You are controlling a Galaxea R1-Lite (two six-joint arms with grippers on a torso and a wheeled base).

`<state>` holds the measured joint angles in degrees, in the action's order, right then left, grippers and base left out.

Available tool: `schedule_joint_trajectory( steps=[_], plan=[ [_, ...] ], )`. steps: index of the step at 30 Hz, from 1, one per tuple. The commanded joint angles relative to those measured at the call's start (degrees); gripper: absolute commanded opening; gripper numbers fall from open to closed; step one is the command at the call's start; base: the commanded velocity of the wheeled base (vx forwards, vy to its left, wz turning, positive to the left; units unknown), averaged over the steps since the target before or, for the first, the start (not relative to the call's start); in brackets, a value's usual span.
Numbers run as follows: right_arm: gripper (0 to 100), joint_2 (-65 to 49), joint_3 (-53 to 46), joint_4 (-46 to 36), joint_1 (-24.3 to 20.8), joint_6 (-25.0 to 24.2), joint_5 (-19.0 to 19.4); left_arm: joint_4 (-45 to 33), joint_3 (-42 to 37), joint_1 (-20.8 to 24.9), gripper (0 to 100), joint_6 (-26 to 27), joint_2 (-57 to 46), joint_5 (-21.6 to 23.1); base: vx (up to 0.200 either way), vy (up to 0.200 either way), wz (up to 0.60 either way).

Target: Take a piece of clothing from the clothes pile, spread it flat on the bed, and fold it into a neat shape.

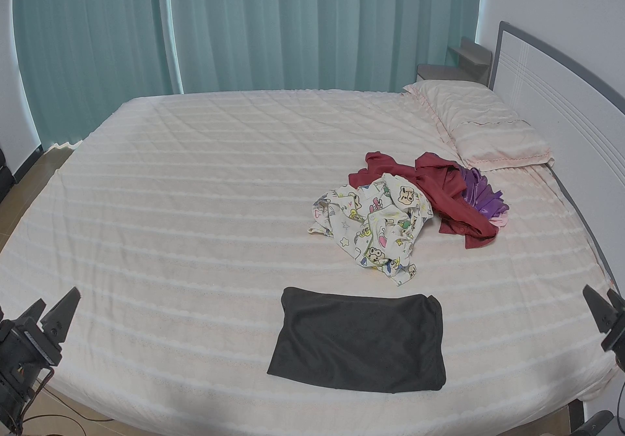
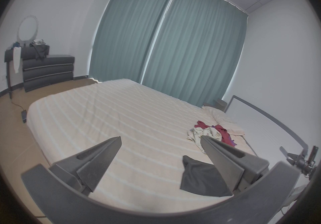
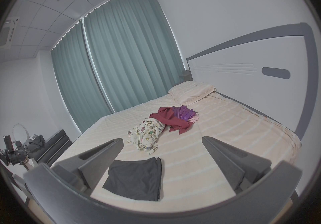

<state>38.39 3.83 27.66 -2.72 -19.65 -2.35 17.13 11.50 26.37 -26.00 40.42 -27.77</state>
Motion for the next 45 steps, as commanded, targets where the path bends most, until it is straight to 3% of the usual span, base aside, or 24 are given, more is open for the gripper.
schedule_joint_trajectory(
  steps=[1,5,7,8,14,18,19,22,26,27,28,29,32,34,35,36,39,43,45],
  plan=[
    [100,-31.62,0.83,-22.65,2.02,2.78,0.86,-11.33,-5.26,-9.23,100,6.23,-22.05,-3.34,0.0,0.0,0.0],
    [100,-37.95,1.18,-25.99,2.28,6.82,1.3,-11.41,-5.87,-14.59,100,11.06,-27.15,-3.34,0.0,0.0,0.0],
    [100,-38.3,1.27,-26.43,2.37,7.08,1.3,-11.5,-5.87,-14.94,100,11.5,-27.59,-3.34,0.0,0.0,0.0],
    [100,-38.39,0.83,-28.89,2.37,8.84,0.77,-11.5,-5.87,-16.44,100,15.1,-29.61,-3.34,0.0,0.0,0.0],
    [100,-38.39,-2.16,-28.54,2.45,12.18,-0.11,-11.59,-5.87,-23.2,100,16.69,-30.23,-3.34,0.0,0.0,0.0],
    [100,-38.39,-1.98,-29.07,2.45,15.17,-4.24,-11.77,-6.93,-24.35,100,18.8,-32.43,-3.26,0.0,0.0,0.0],
    [100,-38.39,-1.81,-29.33,2.37,15.34,-6.96,-11.68,-9.39,-24.52,100,23.37,-35.24,-3.26,0.0,0.0,0.0],
    [100,-38.39,-1.81,-29.24,2.45,15.52,-8.37,-12.65,-11.5,-26.37,100,28.02,-40.16,-3.17,0.0,0.0,0.0],
    [100,-38.39,-1.28,-30.12,2.45,16.58,-13.82,-13.17,-11.5,-26.46,100,28.29,-40.42,-3.08,0.0,0.0,0.0],
    [100,-38.39,-0.93,-30.91,2.45,18.86,-16.54,-13.17,-11.5,-26.46,100,28.64,-40.42,-2.99,0.0,0.0,0.0],
    [100,-38.39,-0.93,-30.91,2.45,18.86,-16.54,-13.17,-11.5,-26.46,100,28.64,-40.42,-2.99,0.0,0.0,0.0],
    [100,-38.39,-1.02,-30.56,2.45,22.2,-17.95,-13.17,-11.5,-26.46,100,29.78,-40.42,-1.32,0.0,0.0,0.0],
    [100,-38.39,-1.02,-30.65,2.37,21.85,-16.81,-13.08,-11.5,-26.46,100,30.4,-40.42,2.37,0.0,0.0,0.0],
    [100,-38.39,-1.28,-30.56,2.37,18.07,-11.97,-13.17,-11.5,-26.46,100,30.31,-40.42,3.6,0.0,0.0,0.0],
    [100,-38.39,-1.28,-30.56,2.37,17.72,-11.53,-13.17,-11.5,-26.46,100,30.31,-40.42,3.69,0.0,0.0,0.0],
    [100,-38.39,-1.45,-30.56,2.37,12.36,-6.96,-13.17,-11.5,-26.46,100,30.31,-40.42,5.45,0.0,0.0,0.0],
    [100,-38.39,-1.45,-30.39,2.37,7.79,-5.47,-13.35,-11.5,-26.46,100,30.4,-40.42,10.46,0.0,0.0,0.0],
    [100,-38.39,-1.45,-30.3,2.45,8.58,-4.85,-13.44,-11.5,-26.46,100,29.96,-40.42,14.59,0.0,0.0,0.0],
    [100,-38.39,-1.54,-30.21,2.45,11.65,-2.48,-13.35,-11.5,-26.46,100,29.25,-40.42,17.05,0.0,0.0,0.0]
  ],
)
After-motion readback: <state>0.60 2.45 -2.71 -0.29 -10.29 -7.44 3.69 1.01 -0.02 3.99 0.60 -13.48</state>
